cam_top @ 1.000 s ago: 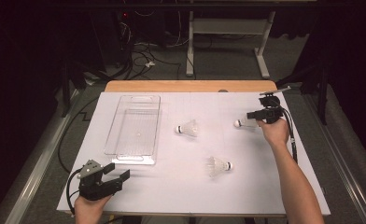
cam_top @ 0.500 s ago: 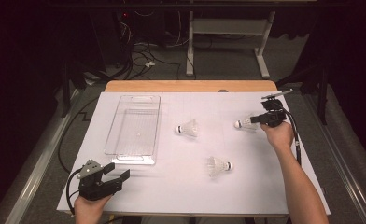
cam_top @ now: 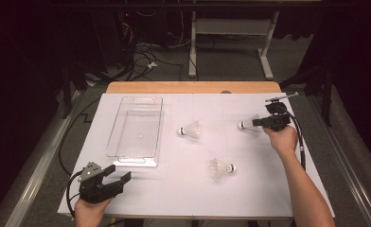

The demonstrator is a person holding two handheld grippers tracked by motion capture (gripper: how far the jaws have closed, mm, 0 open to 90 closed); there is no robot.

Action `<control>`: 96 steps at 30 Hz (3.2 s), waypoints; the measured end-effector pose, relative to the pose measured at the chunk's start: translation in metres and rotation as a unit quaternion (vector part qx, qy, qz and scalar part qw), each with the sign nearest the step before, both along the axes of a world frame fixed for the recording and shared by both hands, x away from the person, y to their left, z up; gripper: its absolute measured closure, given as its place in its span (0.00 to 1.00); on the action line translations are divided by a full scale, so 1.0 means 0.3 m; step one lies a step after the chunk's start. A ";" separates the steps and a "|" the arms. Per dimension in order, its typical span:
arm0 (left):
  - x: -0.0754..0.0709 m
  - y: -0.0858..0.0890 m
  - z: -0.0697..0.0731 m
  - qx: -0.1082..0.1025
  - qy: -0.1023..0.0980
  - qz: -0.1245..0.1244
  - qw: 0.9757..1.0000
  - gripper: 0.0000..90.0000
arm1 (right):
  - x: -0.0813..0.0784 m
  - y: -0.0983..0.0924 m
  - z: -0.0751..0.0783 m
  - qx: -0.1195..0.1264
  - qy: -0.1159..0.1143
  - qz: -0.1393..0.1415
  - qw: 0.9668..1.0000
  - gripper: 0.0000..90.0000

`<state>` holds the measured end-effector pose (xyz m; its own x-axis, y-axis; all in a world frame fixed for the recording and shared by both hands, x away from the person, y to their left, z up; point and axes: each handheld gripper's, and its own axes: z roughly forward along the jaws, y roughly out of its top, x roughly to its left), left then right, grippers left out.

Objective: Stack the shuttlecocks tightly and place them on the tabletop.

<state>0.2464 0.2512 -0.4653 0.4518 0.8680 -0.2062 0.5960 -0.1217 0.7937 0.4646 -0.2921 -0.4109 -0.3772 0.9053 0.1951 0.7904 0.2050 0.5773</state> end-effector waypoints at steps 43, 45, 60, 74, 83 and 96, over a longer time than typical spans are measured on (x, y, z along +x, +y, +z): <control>0.007 0.003 0.001 0.024 -0.010 0.000 1.000 0.34 | -0.073 0.153 0.029 0.045 -0.025 0.082 0.995 1.00; 0.008 0.003 0.001 0.024 -0.010 0.000 1.000 0.34 | -0.073 0.161 0.027 0.048 -0.024 0.086 0.995 1.00; 0.009 0.003 -0.001 0.025 -0.010 -0.003 1.000 0.34 | -0.069 0.210 0.008 0.059 -0.017 0.097 0.993 1.00; 0.011 0.001 -0.002 0.025 -0.009 -0.005 1.000 0.35 | -0.063 0.254 0.006 0.062 -0.015 0.109 0.992 1.00; 0.012 0.000 -0.003 0.027 -0.006 -0.007 1.000 0.35 | -0.056 0.290 0.000 0.064 -0.012 0.116 0.991 1.00; 0.012 0.000 -0.003 0.026 -0.006 -0.008 1.000 0.35 | -0.051 0.339 -0.004 0.067 -0.011 0.130 0.989 1.00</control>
<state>0.2499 0.2511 -0.4663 0.4676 0.8701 -0.1557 0.5839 -0.1718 0.7935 0.4494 -0.1903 -0.4122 -0.5992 0.7442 0.2952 0.7081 0.3205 0.6292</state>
